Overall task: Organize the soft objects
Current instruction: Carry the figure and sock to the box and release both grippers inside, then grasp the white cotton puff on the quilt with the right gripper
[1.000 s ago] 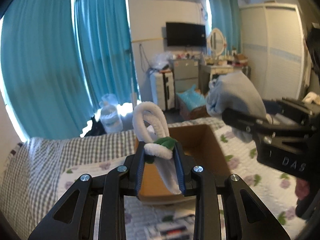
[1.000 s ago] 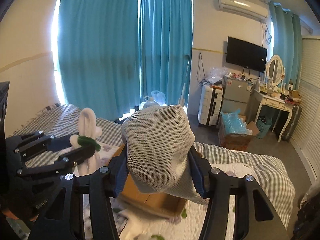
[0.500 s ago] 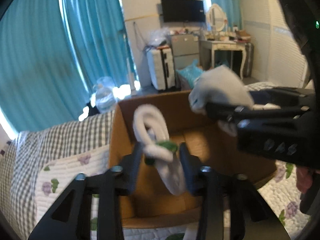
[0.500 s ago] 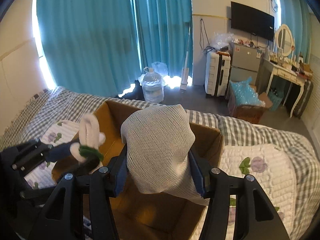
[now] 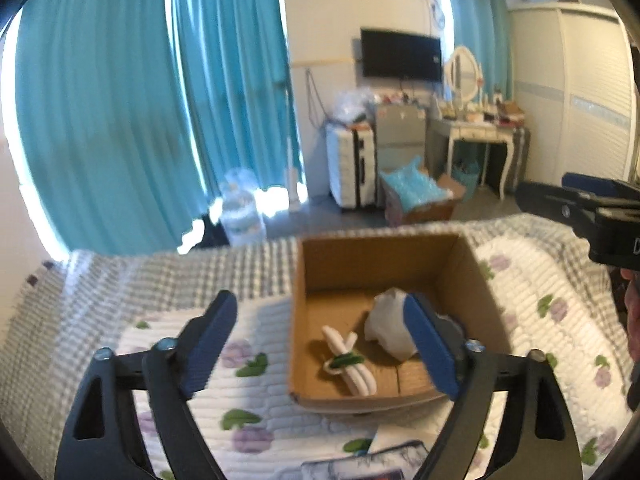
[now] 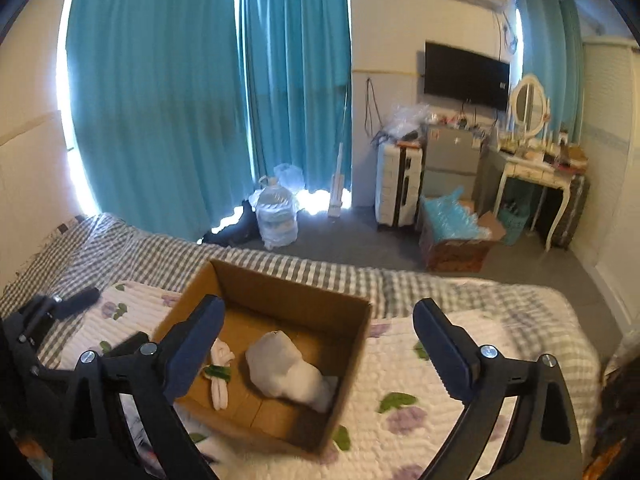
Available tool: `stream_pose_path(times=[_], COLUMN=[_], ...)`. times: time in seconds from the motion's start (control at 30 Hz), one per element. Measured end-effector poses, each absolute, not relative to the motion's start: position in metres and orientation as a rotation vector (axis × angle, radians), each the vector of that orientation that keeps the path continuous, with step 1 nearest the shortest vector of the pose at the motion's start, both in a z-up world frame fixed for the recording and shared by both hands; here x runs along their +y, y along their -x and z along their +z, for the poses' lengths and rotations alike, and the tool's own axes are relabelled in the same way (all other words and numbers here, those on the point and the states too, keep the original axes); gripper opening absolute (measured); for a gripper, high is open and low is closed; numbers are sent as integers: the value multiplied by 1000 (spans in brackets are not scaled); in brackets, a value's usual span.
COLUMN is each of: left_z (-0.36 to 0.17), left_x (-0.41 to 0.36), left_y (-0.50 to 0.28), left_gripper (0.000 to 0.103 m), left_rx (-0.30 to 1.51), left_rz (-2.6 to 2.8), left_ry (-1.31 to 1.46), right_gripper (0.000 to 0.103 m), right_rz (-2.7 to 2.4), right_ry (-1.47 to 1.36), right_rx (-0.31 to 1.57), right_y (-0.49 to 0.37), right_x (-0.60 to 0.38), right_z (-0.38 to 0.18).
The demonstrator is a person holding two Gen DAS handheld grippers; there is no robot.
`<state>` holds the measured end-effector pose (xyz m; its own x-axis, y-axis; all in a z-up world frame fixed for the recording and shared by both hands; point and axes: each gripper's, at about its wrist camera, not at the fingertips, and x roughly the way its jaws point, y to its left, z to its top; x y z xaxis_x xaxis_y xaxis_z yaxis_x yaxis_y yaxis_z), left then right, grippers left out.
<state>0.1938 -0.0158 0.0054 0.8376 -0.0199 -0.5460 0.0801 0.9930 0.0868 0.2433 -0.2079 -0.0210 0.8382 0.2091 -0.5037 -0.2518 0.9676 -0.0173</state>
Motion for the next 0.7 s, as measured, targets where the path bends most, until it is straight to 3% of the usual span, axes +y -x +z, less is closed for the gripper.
stream_pose_path(times=[0.07,0.17,0.4,0.57,0.7], left_z=[25,59,118,121,101], left_x=[-13,-9,-10,-5,-4], left_y=[-174,-142,-64,-28,-14], left_gripper=[89,102,103,103,103], left_rx=[531,467,346,336,352], left_rz=[-45,-51,-74,-100,-73], left_ry=[-109,-105,-123,-94,-93], right_gripper=[98,103,103,103,103], right_rz=[243,248,250,243,255], right_ry=[103,114,173,205,240], right_rx=[505,467,384,401,461], right_y=[-220,-180,-94,-51,-34], right_x=[-210,-215,-218,-215,-205], right_z=[1,35,88,85,50])
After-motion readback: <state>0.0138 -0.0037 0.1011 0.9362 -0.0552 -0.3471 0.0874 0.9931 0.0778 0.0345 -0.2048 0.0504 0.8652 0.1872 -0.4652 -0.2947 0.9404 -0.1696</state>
